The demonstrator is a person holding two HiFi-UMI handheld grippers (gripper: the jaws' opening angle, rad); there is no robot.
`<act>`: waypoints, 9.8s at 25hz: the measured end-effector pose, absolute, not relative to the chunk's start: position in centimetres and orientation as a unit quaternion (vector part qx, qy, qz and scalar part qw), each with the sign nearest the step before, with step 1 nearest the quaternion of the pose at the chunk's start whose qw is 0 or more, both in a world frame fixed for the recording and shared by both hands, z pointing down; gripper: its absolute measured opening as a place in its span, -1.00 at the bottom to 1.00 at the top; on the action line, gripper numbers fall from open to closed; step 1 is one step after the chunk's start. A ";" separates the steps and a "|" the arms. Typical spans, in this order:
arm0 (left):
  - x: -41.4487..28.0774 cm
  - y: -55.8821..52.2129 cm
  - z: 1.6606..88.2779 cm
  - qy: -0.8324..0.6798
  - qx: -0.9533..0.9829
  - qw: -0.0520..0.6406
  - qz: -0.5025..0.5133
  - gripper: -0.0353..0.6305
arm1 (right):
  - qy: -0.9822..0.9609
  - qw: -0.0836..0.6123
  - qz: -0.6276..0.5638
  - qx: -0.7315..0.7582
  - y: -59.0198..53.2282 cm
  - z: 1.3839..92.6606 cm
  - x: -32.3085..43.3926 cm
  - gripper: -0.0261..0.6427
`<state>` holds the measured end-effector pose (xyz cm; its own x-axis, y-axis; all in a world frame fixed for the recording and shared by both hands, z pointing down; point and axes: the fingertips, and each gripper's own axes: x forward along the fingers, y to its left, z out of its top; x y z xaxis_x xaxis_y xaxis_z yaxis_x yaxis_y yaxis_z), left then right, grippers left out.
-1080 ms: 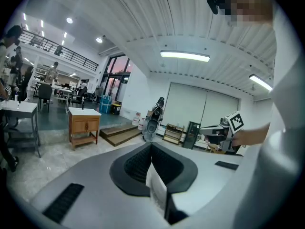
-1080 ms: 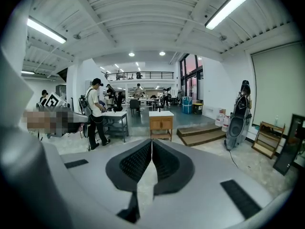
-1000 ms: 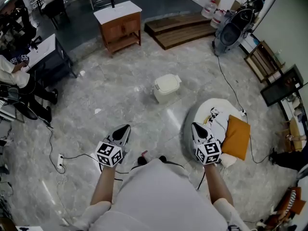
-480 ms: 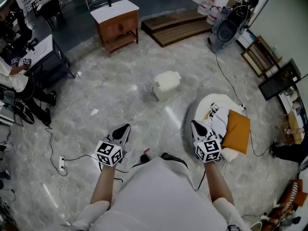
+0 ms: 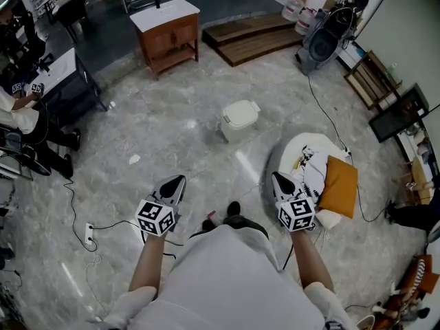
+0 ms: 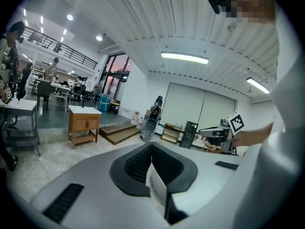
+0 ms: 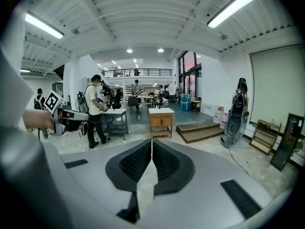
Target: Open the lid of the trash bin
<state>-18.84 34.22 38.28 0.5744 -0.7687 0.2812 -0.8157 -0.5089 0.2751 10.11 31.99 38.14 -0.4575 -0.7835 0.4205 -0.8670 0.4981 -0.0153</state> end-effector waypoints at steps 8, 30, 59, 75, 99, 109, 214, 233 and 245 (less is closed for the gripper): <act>-18.6 33.4 39.2 -0.454 0.866 0.200 0.068 -0.84 | -0.845 0.187 0.124 0.486 31.0 39.1 10.1 -0.83; -14.7 23.4 40.4 -0.467 0.854 0.213 0.089 -0.84 | -0.858 0.200 0.139 0.453 19.8 41.2 12.9 -0.83; -8.9 14.1 40.9 -0.496 0.835 0.213 0.107 -0.84 | -0.882 0.230 0.153 0.382 8.9 44.5 16.4 -0.83; -10.5 9.2 41.2 -0.488 0.839 0.218 0.104 -0.84 | -0.872 0.243 0.165 0.391 4.9 45.4 15.0 -0.83; -15.2 -6.1 46.0 -0.386 0.879 0.236 0.148 -0.84 | -0.830 0.279 0.197 0.440 -5.3 47.2 9.5 -0.83; -14.7 -9.9 49.4 -0.321 0.900 0.237 0.178 -0.84 | -0.806 0.296 0.216 0.466 -7.3 48.7 8.3 -0.83; 1.0 -15.3 101.1 -0.257 0.772 0.299 0.499 -0.83 | -0.804 0.335 0.405 0.279 -13.6 84.0 13.7 -0.83; -0.6 -15.4 80.9 -0.331 0.791 0.281 0.430 -0.83 | -0.830 0.331 0.332 0.302 -15.0 72.0 16.1 -0.83; -1.4 -13.4 67.2 -0.365 0.818 0.264 0.358 -0.83 | -0.841 0.319 0.299 0.318 -15.8 65.2 16.6 -0.83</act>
